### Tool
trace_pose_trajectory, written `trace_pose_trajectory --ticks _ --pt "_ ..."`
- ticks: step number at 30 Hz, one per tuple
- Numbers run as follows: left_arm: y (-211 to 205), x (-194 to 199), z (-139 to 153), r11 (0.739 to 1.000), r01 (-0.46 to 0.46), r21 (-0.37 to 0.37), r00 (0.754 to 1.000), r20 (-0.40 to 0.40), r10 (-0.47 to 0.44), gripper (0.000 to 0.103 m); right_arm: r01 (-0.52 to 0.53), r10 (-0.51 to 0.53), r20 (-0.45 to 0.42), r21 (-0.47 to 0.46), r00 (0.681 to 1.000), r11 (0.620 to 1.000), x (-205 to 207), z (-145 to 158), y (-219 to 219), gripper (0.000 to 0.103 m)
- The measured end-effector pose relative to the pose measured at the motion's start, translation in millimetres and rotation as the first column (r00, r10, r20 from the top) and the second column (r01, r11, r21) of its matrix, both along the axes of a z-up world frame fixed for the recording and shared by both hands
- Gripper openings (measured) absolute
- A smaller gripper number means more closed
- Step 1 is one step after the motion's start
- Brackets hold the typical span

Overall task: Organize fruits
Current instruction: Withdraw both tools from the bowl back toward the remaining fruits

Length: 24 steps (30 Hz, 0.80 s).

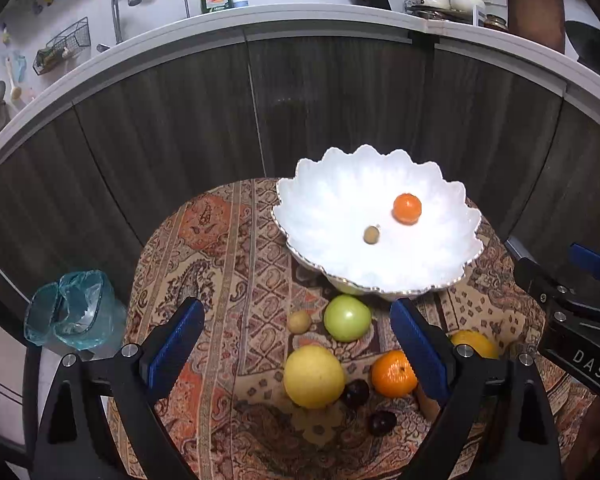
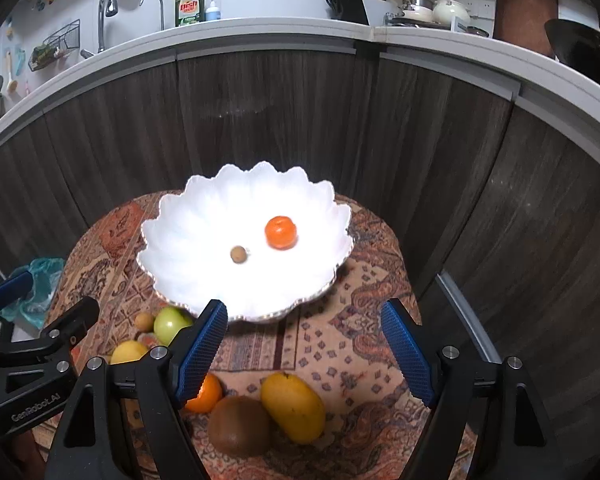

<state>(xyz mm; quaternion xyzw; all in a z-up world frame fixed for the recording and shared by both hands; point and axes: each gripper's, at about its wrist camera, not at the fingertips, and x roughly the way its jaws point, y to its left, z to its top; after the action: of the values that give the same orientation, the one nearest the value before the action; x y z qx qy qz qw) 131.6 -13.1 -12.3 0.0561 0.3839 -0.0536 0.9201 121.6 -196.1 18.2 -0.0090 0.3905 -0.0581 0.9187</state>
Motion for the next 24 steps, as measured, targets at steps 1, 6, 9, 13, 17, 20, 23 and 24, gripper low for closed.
trace_pose_trajectory --ticks 1,6,9,13,17,20,23,24 --pt "0 -3 -1 1.0 0.0 0.001 1.0 0.001 0.0 0.095 0.0 0.0 -0.006 0.007 1.0 1.0 -3 -2 0 0.08" --pt "3 -17 -10 1.0 -0.007 -0.005 1.0 -0.001 0.007 0.095 -0.01 0.01 -0.029 0.008 1.0 1.0 -12 -11 1 0.08" --pt "7 -25 -17 1.0 -0.01 0.001 1.0 -0.012 0.01 0.095 -0.02 0.021 -0.043 0.009 0.999 1.0 -17 -17 4 0.08" --pt "9 -34 -27 1.0 -0.01 -0.005 0.999 -0.033 0.01 0.095 -0.039 0.039 -0.057 -0.003 0.998 0.999 -26 -24 10 0.08" --pt "5 -39 -36 1.0 0.003 0.0 0.999 -0.046 -0.003 0.095 -0.051 0.05 -0.06 -0.022 0.997 0.998 -36 -29 13 0.08" --pt "-1 -43 -41 1.0 0.014 -0.005 0.998 -0.053 -0.015 0.094 -0.051 0.049 -0.073 -0.023 0.996 0.998 -43 -35 10 0.08" --pt "-8 -45 -47 1.0 0.029 0.001 0.998 -0.059 -0.029 0.094 -0.039 0.038 -0.089 -0.016 0.995 0.999 -48 -42 4 0.08" --pt "-11 -46 -49 0.999 0.034 0.004 0.997 -0.063 -0.033 0.094 -0.035 0.034 -0.094 -0.013 0.995 0.999 -49 -44 2 0.08"
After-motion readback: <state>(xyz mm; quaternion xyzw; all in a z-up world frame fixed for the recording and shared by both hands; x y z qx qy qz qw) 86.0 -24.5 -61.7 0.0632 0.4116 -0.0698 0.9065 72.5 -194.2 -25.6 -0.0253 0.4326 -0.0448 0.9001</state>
